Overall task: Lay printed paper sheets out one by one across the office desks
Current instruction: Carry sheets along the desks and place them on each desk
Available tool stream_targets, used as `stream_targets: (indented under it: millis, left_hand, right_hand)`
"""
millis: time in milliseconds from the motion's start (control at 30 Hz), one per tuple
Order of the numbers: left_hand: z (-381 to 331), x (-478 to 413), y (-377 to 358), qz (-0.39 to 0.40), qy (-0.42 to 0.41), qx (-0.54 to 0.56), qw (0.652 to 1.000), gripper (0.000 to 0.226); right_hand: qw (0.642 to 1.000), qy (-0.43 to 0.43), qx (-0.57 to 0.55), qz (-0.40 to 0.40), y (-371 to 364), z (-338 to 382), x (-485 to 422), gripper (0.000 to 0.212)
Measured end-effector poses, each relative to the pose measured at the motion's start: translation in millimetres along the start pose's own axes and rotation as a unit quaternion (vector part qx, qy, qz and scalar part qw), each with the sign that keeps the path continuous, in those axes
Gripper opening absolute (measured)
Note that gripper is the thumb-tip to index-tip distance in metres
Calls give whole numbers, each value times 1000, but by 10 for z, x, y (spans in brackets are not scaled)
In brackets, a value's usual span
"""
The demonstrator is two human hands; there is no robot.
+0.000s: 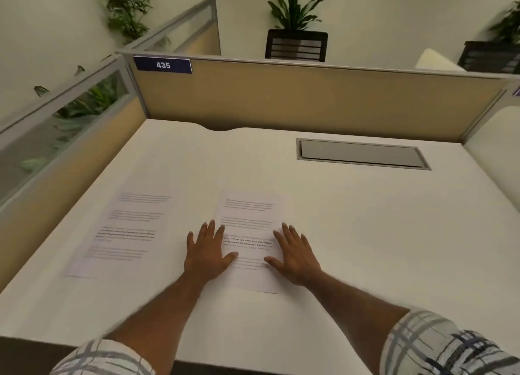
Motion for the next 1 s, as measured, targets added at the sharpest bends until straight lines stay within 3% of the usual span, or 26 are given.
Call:
stream_targets:
  millis: [267,400,567,800,900,1000]
  left_hand:
    - [39,-61,46,-51,116,189,974,91]
    - [149,-171,74,-80,187,314,927,89]
    - [237,-327,70,-53,226,457,859,79]
    - [384,-489,88,-25,203,505,838,80]
    - [367,-562,-19,39,154,540,827,49]
    - [357,-551,-21,55,99,505,856,27]
  right_hand:
    - [1000,5,-1,8,-91,-65,47,103]
    - [1000,3,2,8,-132,-54,46,101]
    - [1000,-6,2,10,-108,-53,86,105]
    - [998,-51,8,19,-126,-13,134,107]
    - [997,-68,9,24,-114,0,121,94]
    - [996,-85,-4,24,-107,30,117,83]
Point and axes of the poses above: each hand's wrist, its own x-axis away from the middle knuckle, its own y-axis out of the back of the hand, z = x × y, the point moved 8 cm from there along -x, towards the middle knuckle, and after that the axes turned 11 degrees about x, right-handed, at the moved point
